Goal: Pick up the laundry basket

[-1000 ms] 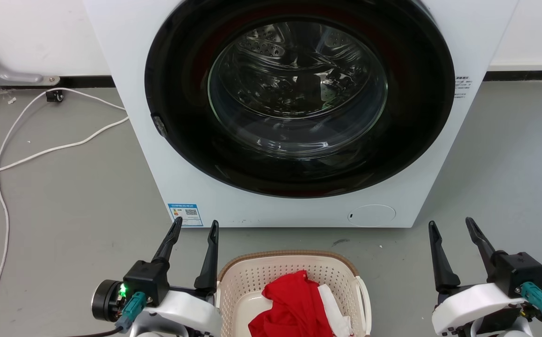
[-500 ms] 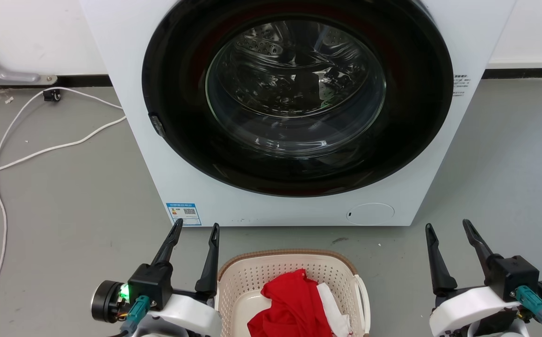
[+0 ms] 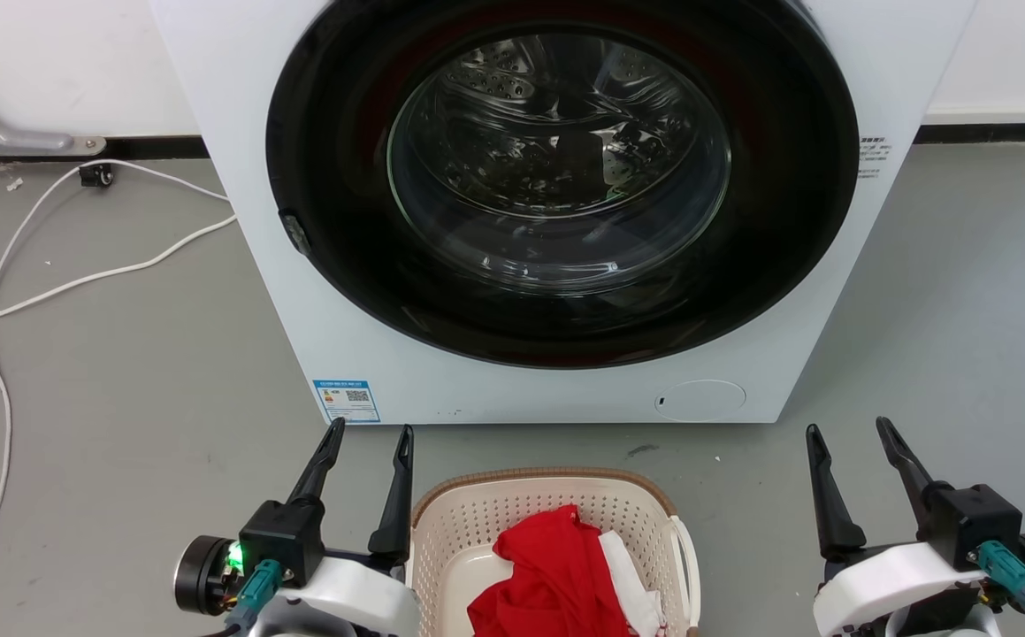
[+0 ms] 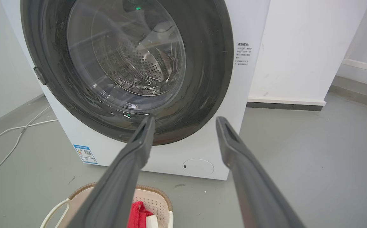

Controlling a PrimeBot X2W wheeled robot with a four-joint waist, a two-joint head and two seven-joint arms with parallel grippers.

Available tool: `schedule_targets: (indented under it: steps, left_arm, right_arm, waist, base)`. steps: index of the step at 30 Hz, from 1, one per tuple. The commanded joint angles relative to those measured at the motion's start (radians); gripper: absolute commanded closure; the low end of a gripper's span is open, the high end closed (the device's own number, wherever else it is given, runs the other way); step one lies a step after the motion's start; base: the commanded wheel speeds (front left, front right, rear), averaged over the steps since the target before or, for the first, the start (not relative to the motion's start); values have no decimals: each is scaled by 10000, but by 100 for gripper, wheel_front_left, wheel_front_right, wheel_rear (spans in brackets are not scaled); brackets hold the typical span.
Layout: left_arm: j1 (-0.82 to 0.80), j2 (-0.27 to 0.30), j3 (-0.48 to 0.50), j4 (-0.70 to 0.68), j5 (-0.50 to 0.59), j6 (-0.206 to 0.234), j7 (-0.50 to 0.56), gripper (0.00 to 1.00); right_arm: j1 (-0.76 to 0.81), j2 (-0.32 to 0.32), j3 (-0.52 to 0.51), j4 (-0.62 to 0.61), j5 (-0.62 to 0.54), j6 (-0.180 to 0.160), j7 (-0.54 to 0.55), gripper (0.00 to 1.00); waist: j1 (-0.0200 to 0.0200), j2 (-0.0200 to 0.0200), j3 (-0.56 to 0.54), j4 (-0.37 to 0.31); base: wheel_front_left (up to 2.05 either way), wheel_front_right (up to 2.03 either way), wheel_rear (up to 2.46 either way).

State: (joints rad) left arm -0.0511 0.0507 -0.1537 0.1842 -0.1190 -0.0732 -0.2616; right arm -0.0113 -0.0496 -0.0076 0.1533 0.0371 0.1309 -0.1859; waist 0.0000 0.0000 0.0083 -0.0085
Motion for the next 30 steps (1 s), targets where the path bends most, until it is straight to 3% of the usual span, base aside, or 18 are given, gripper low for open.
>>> schedule_targets:
  steps: [1, 13, 22, 30]
  left_arm:
    - [-38, -5, -16, -10, 12, 61, -51, 0]
    - [-265, -5, -30, 500, -24, 99, -42, 0]
    - [-1089, -5, -87, 2286, -387, -45, -42, 0]
    - [-2286, 12, 36, 4389, -749, -314, -41, 0]
  right_arm:
    - [-10, -12, -17, 3, 42, -3, -69, 0]
    - [-210, -12, -94, 195, 67, -3, 2, 0]
    - [-841, -12, -70, 1273, 169, -3, 10, 0]
    - [-1824, -9, -21, 2953, 205, -3, -91, 0]
  waist:
    - [0, 0, 18, 5]
    - [0, 0, 626, 27]
    - [0, 0, 2123, 76]
    - [0, 0, 3510, 68]
  base:
    - [0, 0, 0]
    - [0, 0, 0]
    - [0, 0, 0]
    - [0, 0, 0]
